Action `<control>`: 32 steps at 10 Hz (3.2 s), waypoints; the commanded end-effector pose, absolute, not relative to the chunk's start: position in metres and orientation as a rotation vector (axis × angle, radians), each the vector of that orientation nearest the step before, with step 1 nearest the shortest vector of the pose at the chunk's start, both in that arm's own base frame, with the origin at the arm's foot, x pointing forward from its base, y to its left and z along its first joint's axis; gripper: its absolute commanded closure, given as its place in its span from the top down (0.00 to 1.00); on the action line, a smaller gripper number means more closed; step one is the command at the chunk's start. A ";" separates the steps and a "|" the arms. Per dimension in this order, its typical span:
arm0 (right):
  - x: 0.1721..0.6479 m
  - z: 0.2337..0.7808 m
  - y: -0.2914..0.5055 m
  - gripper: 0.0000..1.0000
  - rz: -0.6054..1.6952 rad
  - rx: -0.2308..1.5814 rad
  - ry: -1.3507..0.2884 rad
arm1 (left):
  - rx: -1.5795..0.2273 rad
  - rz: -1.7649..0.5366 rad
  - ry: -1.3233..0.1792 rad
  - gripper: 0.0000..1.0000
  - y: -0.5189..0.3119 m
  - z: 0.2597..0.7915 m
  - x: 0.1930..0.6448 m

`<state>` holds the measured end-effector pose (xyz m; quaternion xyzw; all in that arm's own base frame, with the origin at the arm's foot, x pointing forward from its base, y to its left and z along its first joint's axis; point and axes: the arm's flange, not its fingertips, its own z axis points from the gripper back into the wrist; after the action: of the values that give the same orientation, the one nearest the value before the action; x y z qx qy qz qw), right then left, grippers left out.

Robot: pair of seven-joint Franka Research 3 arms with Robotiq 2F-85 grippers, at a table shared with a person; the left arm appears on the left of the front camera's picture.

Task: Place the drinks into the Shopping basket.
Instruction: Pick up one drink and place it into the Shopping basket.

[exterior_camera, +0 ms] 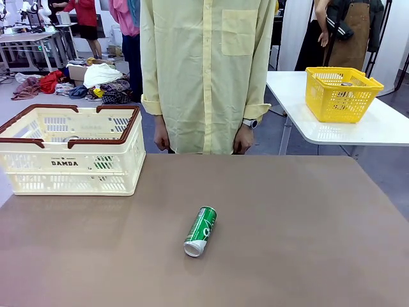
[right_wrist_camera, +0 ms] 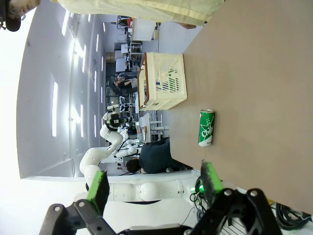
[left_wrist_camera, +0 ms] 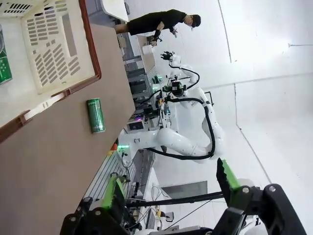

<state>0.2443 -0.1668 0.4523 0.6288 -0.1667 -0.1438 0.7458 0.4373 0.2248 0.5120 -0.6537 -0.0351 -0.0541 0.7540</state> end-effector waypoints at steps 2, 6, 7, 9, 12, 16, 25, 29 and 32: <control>0.247 0.459 -0.167 1.00 -0.329 1.399 -0.370 | -1.429 -0.103 -0.071 1.00 0.224 0.517 0.437; 0.247 0.459 -0.167 1.00 -0.329 1.399 -0.370 | -1.429 -0.103 -0.071 1.00 0.224 0.517 0.437; 0.247 0.459 -0.167 1.00 -0.329 1.399 -0.370 | -1.429 -0.103 -0.071 1.00 0.224 0.517 0.437; 0.247 0.459 -0.167 1.00 -0.329 1.399 -0.370 | -1.429 -0.103 -0.071 1.00 0.224 0.517 0.437; 0.247 0.459 -0.167 1.00 -0.329 1.399 -0.370 | -1.429 -0.103 -0.071 1.00 0.224 0.517 0.437; 0.247 0.459 -0.167 1.00 -0.329 1.399 -0.370 | -1.331 -0.104 -0.067 1.00 0.191 0.525 0.439; 0.247 0.459 -0.167 1.00 -0.329 1.399 -0.370 | -0.466 -0.562 0.104 1.00 -0.220 0.422 0.322; 0.247 0.459 -0.167 1.00 -0.329 1.399 -0.370 | -0.469 -0.591 0.094 1.00 -0.228 0.418 0.320; 0.247 0.459 -0.167 1.00 -0.329 1.399 -0.370 | -0.489 -0.630 -0.104 1.00 -0.206 0.425 0.296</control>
<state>0.2443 -0.1669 0.4525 0.6285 -0.1671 -0.1440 0.7458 0.3149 -0.2254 0.4138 -0.2330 -0.0016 -0.2900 0.9282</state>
